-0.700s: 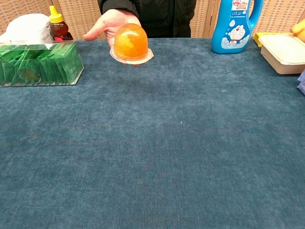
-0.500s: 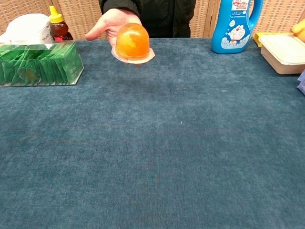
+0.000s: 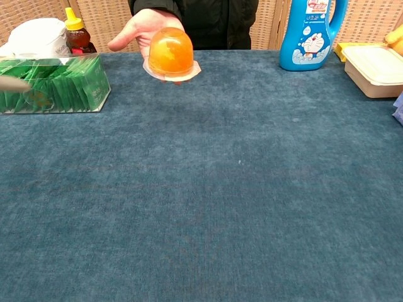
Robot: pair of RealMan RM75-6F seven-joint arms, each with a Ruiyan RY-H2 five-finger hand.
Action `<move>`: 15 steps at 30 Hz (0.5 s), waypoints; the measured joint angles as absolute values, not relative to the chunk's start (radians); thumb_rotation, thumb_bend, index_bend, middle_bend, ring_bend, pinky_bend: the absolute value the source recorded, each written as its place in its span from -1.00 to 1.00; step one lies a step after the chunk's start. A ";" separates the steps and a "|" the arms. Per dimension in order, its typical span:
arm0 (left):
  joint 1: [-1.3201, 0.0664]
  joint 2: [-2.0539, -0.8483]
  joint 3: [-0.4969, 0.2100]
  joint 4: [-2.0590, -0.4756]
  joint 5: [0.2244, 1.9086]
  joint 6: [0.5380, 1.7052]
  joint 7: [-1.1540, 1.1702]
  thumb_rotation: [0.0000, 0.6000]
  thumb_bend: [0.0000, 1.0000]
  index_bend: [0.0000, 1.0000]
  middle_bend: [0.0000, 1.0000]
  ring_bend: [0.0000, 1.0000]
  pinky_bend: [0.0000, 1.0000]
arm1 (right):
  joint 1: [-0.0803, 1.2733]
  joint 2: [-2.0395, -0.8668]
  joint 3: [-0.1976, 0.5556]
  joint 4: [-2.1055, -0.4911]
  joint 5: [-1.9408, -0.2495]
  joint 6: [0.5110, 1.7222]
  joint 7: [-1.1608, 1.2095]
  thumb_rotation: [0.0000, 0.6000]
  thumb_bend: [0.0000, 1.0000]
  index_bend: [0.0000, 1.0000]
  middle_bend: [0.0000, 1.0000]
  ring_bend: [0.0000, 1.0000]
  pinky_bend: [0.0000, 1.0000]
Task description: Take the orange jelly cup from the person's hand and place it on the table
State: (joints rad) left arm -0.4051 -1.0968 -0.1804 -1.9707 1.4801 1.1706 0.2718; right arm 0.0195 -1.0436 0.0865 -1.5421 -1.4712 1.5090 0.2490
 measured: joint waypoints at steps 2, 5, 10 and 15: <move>-0.470 -1.101 -0.217 -1.996 1.391 1.112 0.341 1.00 -0.83 -1.00 -1.00 -1.00 -1.00 | 0.020 -1.043 0.088 -1.539 -1.469 1.507 0.255 1.00 -0.94 -1.00 -1.00 -0.99 -0.80; -0.560 -1.120 -0.258 -2.021 1.251 1.047 0.446 1.00 -0.83 -1.00 -1.00 -1.00 -1.00 | 0.021 -1.043 0.089 -1.532 -1.464 1.502 0.265 1.00 -0.94 -1.00 -1.00 -0.99 -0.80; -0.710 -1.182 -0.301 -2.027 1.012 0.994 0.621 1.00 -0.83 -1.00 -1.00 -1.00 -1.00 | 0.024 -1.043 0.091 -1.526 -1.460 1.495 0.274 1.00 -0.94 -1.00 -1.00 -1.00 -0.80; -0.841 -1.266 -0.315 -2.004 0.826 0.995 0.769 1.00 -0.83 -1.00 -1.00 -1.00 -1.00 | 0.026 -1.045 0.091 -1.523 -1.459 1.490 0.276 1.00 -0.94 -1.00 -1.00 -0.99 -0.80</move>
